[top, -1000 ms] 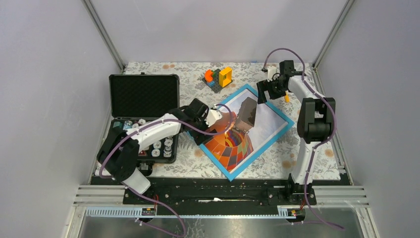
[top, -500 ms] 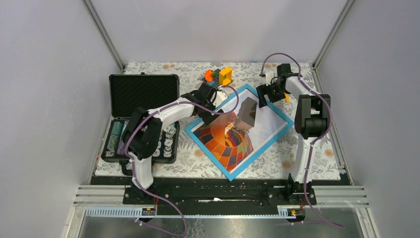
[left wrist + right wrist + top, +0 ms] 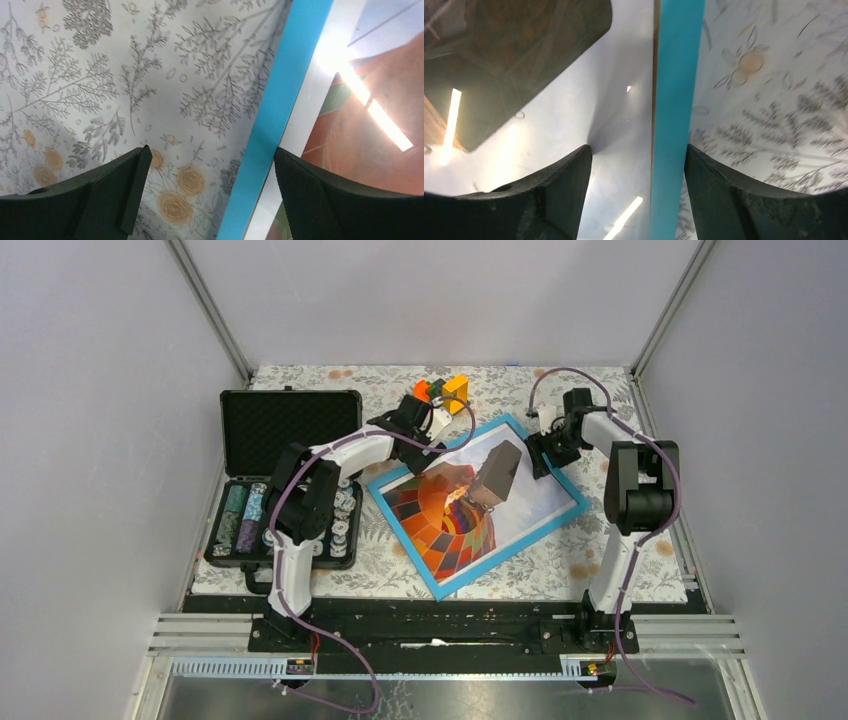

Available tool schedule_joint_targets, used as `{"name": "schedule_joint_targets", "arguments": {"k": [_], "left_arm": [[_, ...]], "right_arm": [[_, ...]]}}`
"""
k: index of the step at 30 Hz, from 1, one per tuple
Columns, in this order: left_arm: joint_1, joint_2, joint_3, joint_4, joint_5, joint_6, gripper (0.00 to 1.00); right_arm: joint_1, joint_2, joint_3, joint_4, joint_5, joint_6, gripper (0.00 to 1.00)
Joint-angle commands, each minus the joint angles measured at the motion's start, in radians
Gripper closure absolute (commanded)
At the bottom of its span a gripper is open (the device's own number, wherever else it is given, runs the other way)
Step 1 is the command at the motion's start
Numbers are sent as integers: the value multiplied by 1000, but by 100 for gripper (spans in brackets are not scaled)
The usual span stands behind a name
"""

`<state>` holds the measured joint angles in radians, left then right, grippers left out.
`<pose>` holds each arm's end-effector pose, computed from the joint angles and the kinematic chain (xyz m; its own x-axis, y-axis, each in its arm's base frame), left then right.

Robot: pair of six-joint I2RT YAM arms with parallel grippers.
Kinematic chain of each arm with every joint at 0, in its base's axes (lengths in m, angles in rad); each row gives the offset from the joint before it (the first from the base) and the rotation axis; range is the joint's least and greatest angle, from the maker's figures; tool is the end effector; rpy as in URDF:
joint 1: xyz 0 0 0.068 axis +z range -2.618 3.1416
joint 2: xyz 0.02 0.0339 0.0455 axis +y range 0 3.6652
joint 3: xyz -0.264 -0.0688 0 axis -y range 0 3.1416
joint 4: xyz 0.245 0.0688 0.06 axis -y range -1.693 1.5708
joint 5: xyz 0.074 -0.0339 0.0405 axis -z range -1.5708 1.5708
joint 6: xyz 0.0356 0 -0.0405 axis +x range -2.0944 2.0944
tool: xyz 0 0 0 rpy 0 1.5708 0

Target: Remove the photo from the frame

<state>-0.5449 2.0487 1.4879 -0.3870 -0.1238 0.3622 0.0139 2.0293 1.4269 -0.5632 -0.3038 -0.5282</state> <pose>0.3825 -0.2267 0.1796 -0.4890 0.7076 -0.5101 0.6695 0.6793 0.3005 0.4151 0.0164 0.1616 -0.7276 -0.4911 -0.4790 -0.5764 0.8162 0.0388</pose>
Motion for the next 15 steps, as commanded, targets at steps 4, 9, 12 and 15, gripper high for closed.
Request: {"name": "schedule_joint_targets", "arguments": {"k": [4, 9, 12, 15], "left_arm": [[31, 138, 168, 46, -53, 16, 2], [30, 240, 339, 8, -25, -8, 2], [26, 289, 428, -35, 14, -35, 3], [23, 265, 444, -46, 43, -57, 2]], "right_arm": [[-7, -160, -172, -103, -26, -8, 28], [5, -266, -275, -186, -129, -39, 27], [29, -320, -311, -265, -168, -86, 27], [57, -375, -328, -323, -215, -123, 26]]}}
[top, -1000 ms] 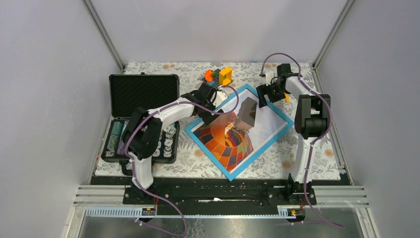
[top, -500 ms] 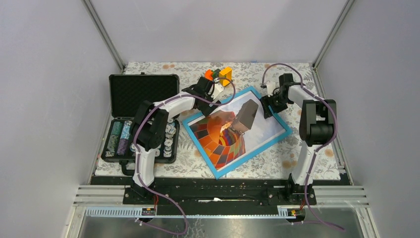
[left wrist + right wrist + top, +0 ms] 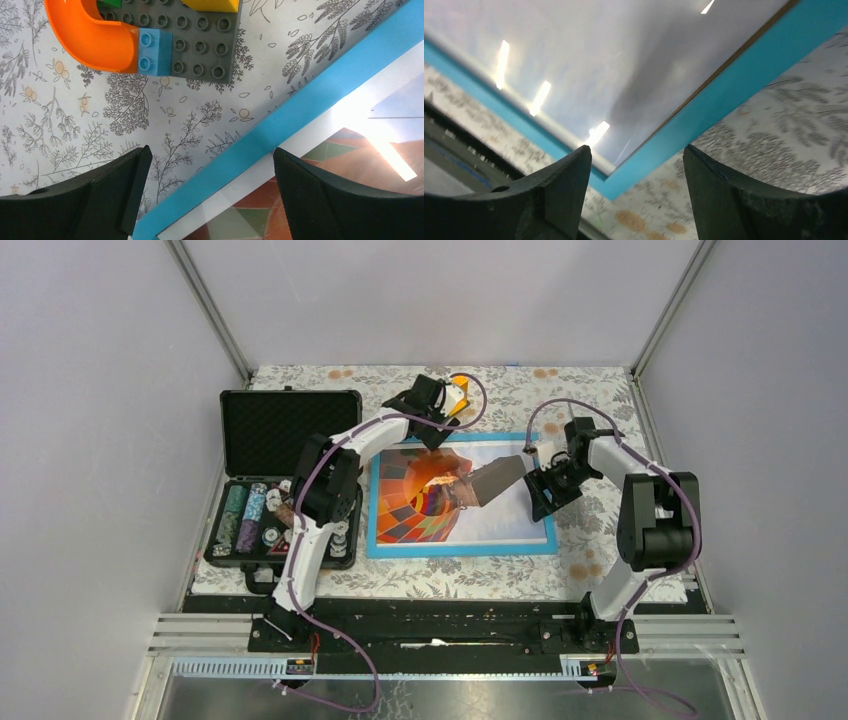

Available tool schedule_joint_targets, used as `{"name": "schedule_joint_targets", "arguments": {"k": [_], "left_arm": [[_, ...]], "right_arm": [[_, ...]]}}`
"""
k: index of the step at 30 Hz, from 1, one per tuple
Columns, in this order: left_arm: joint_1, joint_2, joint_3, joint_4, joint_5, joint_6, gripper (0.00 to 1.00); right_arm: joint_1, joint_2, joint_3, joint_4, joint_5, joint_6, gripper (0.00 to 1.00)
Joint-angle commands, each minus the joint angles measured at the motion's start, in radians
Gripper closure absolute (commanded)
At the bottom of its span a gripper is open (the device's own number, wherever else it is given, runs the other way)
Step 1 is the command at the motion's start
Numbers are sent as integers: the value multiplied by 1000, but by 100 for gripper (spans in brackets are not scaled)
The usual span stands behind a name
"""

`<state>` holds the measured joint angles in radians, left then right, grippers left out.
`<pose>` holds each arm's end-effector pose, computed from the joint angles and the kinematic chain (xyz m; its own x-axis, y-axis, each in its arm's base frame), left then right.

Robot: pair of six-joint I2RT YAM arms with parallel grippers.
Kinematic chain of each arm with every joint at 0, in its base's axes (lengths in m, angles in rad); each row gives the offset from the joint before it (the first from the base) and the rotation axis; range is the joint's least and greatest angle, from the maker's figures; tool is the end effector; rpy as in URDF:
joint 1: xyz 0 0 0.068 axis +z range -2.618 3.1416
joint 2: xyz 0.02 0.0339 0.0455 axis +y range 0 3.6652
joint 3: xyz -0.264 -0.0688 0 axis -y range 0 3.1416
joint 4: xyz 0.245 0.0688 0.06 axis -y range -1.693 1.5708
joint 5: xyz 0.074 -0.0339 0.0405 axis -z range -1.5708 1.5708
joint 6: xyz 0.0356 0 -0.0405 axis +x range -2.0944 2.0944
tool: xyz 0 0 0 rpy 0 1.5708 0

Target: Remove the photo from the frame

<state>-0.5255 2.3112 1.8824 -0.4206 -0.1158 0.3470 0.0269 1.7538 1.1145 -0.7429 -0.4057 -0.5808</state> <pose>0.4502 -0.2563 0.1790 -0.4638 0.6595 -0.5916 0.6274 0.7160 0.3062 0.3200 0.0227 0.1702 -0.7668 -0.5250 -0.3694 -0.6213 0.7517 0.2212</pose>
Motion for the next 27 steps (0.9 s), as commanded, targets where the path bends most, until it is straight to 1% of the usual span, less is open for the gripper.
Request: {"name": "schedule_joint_targets", "arguments": {"k": [1, 3, 5, 7, 8, 11, 13, 15, 17, 19, 22, 27], "left_arm": [[2, -24, 47, -25, 53, -53, 2], [1, -97, 28, -74, 99, -58, 1], [-3, -206, -28, -124, 164, -46, 1], [-14, -333, -132, -157, 222, -5, 1], [-21, -421, -216, -177, 259, 18, 1], [-55, -589, -402, -252, 356, 103, 1], [-82, -680, -503, -318, 399, 144, 1], [-117, -756, -596, -398, 430, 207, 5], [-154, -830, -688, -436, 443, 253, 11], [-181, -889, -750, -482, 482, 298, 16], [-224, -939, -819, -538, 538, 336, 20], [-331, -963, -938, -531, 498, 370, 31]], "right_arm": [[44, -115, -8, -160, -125, -80, 25], [44, -138, 30, -174, -127, -91, 23], [34, -150, 93, -165, -125, -94, 18], [28, -133, 172, -119, -115, -56, 13], [28, -109, 211, -93, -112, -35, 12], [28, 8, 376, -39, -120, 33, 11], [29, 108, 509, -40, -150, 72, 11], [36, 202, 630, -41, -166, 102, 11], [54, 279, 733, -29, -163, 117, 10], [76, 349, 792, -6, -142, 134, 9], [107, 423, 861, 1, -126, 143, 7], [129, 484, 891, 44, -120, 135, 4]]}}
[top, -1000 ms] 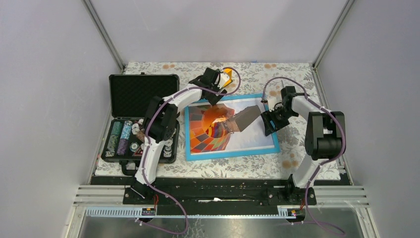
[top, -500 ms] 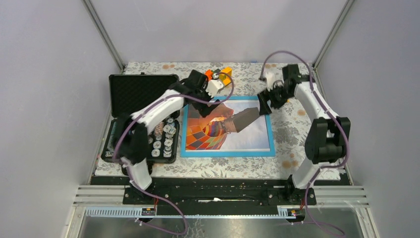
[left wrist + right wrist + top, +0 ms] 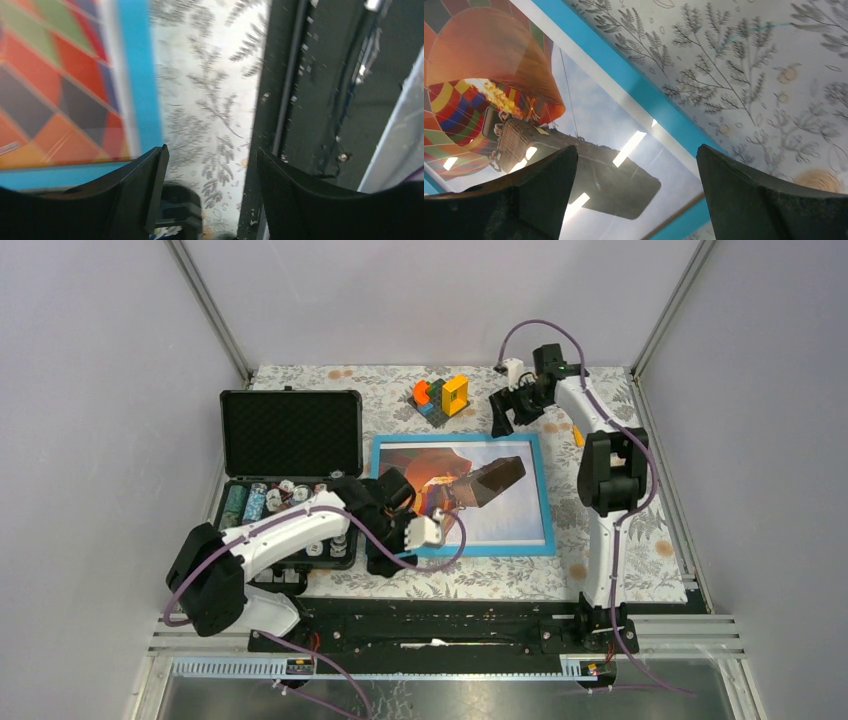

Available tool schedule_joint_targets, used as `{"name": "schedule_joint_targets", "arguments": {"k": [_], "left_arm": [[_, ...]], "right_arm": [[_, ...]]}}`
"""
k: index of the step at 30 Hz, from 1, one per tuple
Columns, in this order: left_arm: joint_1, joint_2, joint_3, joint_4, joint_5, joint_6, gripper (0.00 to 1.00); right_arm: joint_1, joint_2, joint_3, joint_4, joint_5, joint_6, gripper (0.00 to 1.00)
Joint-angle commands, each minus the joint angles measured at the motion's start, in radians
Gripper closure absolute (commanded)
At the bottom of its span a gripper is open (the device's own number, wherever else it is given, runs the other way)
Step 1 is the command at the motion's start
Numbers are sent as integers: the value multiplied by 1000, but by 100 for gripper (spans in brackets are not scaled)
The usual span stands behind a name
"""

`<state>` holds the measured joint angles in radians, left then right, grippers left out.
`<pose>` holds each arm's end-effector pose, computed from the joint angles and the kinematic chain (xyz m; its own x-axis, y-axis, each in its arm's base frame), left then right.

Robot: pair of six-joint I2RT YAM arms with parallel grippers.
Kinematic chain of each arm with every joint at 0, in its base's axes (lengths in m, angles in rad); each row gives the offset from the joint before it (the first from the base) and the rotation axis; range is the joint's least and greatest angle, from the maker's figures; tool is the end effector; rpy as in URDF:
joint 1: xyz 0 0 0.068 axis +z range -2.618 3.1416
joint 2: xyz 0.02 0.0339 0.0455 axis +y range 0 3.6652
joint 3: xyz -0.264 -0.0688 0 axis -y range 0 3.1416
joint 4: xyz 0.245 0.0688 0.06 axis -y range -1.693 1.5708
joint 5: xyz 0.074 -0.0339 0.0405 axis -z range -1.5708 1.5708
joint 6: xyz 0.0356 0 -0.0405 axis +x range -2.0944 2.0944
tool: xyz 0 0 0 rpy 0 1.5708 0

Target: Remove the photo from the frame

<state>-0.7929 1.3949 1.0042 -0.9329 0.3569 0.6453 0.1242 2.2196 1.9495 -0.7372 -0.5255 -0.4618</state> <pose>0.1662 -0.1864 0.2315 -0.1061 0.9107 -0.3992 0.9905 0.0612 -0.1235 0.4817 0.0781 0.2277 -0.5848 -0.4614 -0.6671 -0.7077 0.6921 0.1417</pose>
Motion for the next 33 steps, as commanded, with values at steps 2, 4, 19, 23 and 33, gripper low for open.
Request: {"name": "schedule_joint_targets", "arguments": {"k": [2, 4, 19, 23, 33], "left_arm": [[-73, -32, -96, 14, 2, 72, 31], [-74, -11, -125, 49, -20, 69, 32], [-60, 93, -208, 267, -115, 23, 40], [-11, 114, -204, 292, -134, 18, 41], [116, 196, -151, 411, -232, -48, 40]], "right_arm": [[32, 33, 57, 59, -11, 15, 3], [32, 52, 66, 68, -12, 10, 2], [41, 174, 83, 126, -19, -11, 3], [40, 142, 13, 113, -21, -41, 5], [37, 39, -176, -11, 12, -163, 11]]}}
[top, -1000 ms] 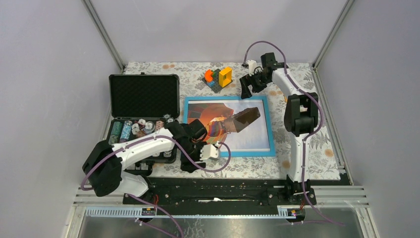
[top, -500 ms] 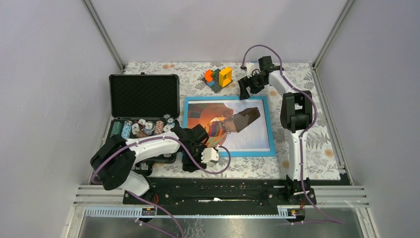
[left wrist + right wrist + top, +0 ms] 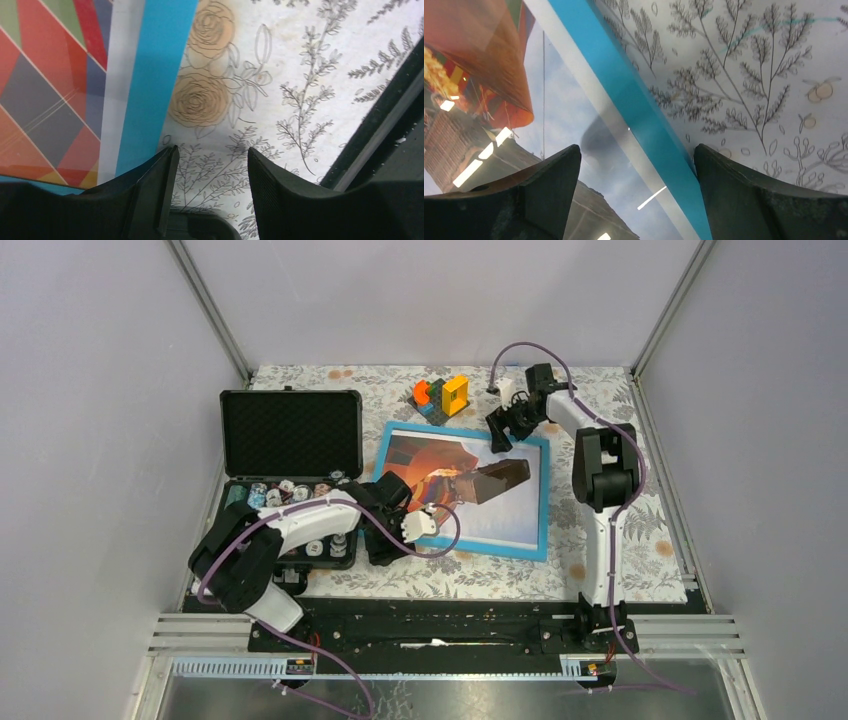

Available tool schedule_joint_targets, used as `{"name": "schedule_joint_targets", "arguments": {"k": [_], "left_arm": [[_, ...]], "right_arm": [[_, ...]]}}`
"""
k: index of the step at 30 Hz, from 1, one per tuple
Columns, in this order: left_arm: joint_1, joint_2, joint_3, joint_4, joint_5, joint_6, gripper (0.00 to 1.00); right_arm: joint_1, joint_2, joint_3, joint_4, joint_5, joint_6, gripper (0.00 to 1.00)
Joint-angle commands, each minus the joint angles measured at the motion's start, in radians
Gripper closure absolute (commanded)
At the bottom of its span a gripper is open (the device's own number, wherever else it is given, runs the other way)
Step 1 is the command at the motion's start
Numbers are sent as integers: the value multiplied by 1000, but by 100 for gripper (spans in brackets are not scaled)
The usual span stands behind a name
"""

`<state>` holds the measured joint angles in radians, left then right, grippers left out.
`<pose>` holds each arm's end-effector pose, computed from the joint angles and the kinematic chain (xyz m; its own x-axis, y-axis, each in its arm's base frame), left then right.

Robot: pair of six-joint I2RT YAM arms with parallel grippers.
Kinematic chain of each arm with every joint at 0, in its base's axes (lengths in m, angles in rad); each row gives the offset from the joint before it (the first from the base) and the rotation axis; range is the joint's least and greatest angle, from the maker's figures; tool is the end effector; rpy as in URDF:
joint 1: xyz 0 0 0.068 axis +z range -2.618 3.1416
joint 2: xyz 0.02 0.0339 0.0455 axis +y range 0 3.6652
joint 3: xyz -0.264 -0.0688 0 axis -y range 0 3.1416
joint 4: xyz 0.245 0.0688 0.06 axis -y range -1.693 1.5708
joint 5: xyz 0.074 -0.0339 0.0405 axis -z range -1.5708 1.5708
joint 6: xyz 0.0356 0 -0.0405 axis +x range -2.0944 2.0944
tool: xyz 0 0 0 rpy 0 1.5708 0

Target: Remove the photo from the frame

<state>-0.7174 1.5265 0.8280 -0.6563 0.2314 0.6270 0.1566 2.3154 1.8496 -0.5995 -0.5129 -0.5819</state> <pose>0.1889 -0.1756 0.1595 -0.1988 0.9314 -0.3050 0.9800 0.1910 -0.0557 0.4868 0.0946 0.1593 -0.5183 -0.5667 -0.6405 -0.7846 0.6131 0.0925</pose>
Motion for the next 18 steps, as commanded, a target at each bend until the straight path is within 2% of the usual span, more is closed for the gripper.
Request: {"name": "schedule_joint_targets", "arguments": {"k": [1, 10, 18], "left_arm": [[48, 80, 35, 146, -119, -39, 39], [163, 228, 185, 213, -156, -133, 34], [173, 363, 358, 215, -164, -174, 32]], "right_arm": [[2, -72, -100, -155, -5, -46, 11], [0, -230, -318, -163, -74, -33, 11], [-1, -280, -420, -164, -104, -18, 13]]}}
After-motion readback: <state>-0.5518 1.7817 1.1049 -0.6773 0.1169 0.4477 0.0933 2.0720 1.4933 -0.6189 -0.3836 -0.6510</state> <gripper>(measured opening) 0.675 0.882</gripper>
